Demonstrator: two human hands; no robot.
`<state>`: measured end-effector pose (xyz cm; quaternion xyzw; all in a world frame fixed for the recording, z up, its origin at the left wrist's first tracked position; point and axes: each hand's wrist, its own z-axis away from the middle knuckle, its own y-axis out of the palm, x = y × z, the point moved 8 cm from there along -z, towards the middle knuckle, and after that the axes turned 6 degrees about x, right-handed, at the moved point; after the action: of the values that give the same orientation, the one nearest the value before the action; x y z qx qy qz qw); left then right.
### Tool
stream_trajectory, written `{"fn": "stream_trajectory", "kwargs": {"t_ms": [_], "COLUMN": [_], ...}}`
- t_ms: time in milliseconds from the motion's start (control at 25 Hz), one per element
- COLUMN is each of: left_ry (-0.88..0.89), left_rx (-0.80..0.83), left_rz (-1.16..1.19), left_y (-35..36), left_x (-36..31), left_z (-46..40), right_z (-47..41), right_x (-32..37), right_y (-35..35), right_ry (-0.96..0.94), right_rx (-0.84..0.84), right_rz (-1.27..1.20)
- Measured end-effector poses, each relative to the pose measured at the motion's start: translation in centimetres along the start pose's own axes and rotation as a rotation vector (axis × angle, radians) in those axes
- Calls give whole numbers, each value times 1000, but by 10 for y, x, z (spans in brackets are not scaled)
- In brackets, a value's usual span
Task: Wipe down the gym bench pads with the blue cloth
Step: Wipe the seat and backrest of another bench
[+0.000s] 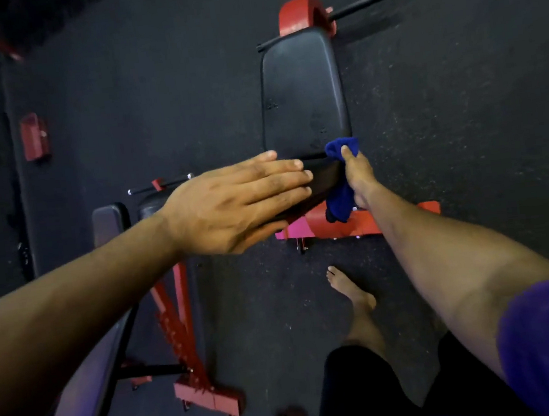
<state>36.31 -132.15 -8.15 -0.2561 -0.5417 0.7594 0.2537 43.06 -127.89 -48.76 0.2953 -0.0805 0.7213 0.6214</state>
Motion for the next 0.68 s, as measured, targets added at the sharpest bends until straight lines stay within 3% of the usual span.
{"fn": "stream_trajectory", "kwargs": {"t_ms": [160, 280, 400, 560, 680], "left_ry": [-6, -7, -9, 10, 0], "left_rx": [17, 0, 12, 18, 22], "left_rz": [36, 36, 27, 37, 6], "left_y": [2, 2, 2, 3, 4], "left_x": [0, 0, 0, 2, 2], "left_z": [-1, 0, 0, 0, 3], "right_z": [121, 191, 171, 98, 53], "right_x": [46, 70, 70, 57, 50], "right_y": [24, 46, 39, 19, 11], "right_ry": [-40, -170, -226, -38, 53], "right_rx": [32, 110, 76, -9, 22], "right_rz": [-24, -62, 22, 148, 139]}}
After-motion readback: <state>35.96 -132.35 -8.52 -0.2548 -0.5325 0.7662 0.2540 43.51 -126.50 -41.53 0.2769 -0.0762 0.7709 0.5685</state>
